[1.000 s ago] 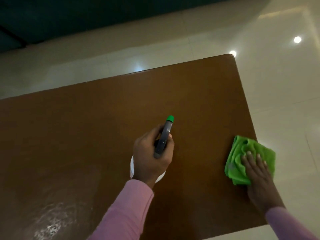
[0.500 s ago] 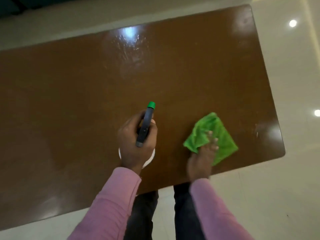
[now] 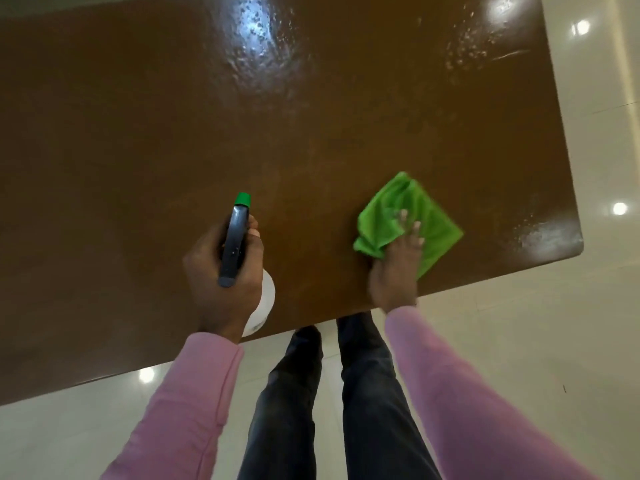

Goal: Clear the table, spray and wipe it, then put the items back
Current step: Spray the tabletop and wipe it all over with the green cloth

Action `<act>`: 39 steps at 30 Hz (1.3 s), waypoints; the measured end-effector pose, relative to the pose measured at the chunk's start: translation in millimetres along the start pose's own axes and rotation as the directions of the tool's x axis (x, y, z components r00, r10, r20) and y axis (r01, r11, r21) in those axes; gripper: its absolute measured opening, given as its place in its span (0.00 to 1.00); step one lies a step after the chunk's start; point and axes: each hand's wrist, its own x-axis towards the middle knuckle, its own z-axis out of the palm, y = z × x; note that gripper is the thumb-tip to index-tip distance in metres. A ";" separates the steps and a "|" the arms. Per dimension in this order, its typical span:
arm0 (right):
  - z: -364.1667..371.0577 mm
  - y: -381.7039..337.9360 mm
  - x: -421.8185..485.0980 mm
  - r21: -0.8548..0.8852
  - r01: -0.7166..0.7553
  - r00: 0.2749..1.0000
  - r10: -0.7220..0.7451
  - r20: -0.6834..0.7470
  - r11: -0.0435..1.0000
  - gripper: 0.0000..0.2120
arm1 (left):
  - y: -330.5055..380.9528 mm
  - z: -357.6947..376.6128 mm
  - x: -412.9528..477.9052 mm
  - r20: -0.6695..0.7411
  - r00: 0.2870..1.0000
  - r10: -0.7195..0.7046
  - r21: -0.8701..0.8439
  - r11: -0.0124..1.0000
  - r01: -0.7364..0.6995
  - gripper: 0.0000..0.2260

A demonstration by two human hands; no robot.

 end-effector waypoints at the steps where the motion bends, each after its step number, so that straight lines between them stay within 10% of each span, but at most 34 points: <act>1: 19.2 -19.8 -25.9 -0.019 0.120 0.992 -0.119 0.050 0.993 0.41 | 1.4 -1.6 -0.3 0.004 1.000 0.006 -0.009 1.000 -0.006 0.12; 6: 13.8 17.0 -43.4 -0.160 0.487 0.869 -0.458 0.190 0.858 0.37 | -2.3 -15.7 1.3 0.003 0.997 0.071 0.033 0.997 -0.071 0.10; 9: -33.0 82.2 3.7 -0.162 0.140 0.990 -0.138 0.028 0.977 0.40 | -14.9 -24.3 1.4 -0.022 0.997 0.079 0.072 0.994 -0.077 0.18; 14: -24.6 38.9 17.9 0.031 -0.183 0.974 0.185 -0.133 0.983 0.35 | -31.5 -27.5 -0.7 -0.045 0.996 0.073 0.078 0.995 -0.069 0.23; 21: 17.7 -10.5 -43.3 -0.131 0.511 0.852 -0.480 0.211 0.850 0.41 | -20.0 -20.2 9.8 -0.028 0.999 0.032 0.054 0.998 -0.030 0.07; 25: -46.8 51.0 48.0 -0.104 0.109 0.994 -0.109 0.011 0.989 0.39 | -23.1 -20.9 16.8 -0.012 1.000 0.017 0.042 0.999 -0.017 0.23; 29: -46.7 20.7 93.1 0.051 -0.206 0.965 0.212 -0.157 0.977 0.34 | -17.9 -10.3 34.6 -0.003 0.999 0.045 0.033 0.998 -0.045 0.19; 32: -0.6 -38.0 52.0 -0.019 0.134 0.989 -0.135 -0.053 0.991 0.36 | -4.1 9.0 51.4 0.016 0.999 0.033 -0.012 0.999 -0.033 0.14; 35: -14.2 -24.7 57.1 -0.101 0.514 0.852 -0.494 0.172 0.852 0.36 | 10.8 25.4 71.8 0.044 0.996 0.072 0.006 0.997 -0.073 0.08; 39: -89.2 40.3 161.4 -0.133 0.194 0.981 -0.193 0.021 0.972 0.37 | 17.1 36.9 85.3 0.072 0.989 0.127 0.050 0.990 -0.131 0.04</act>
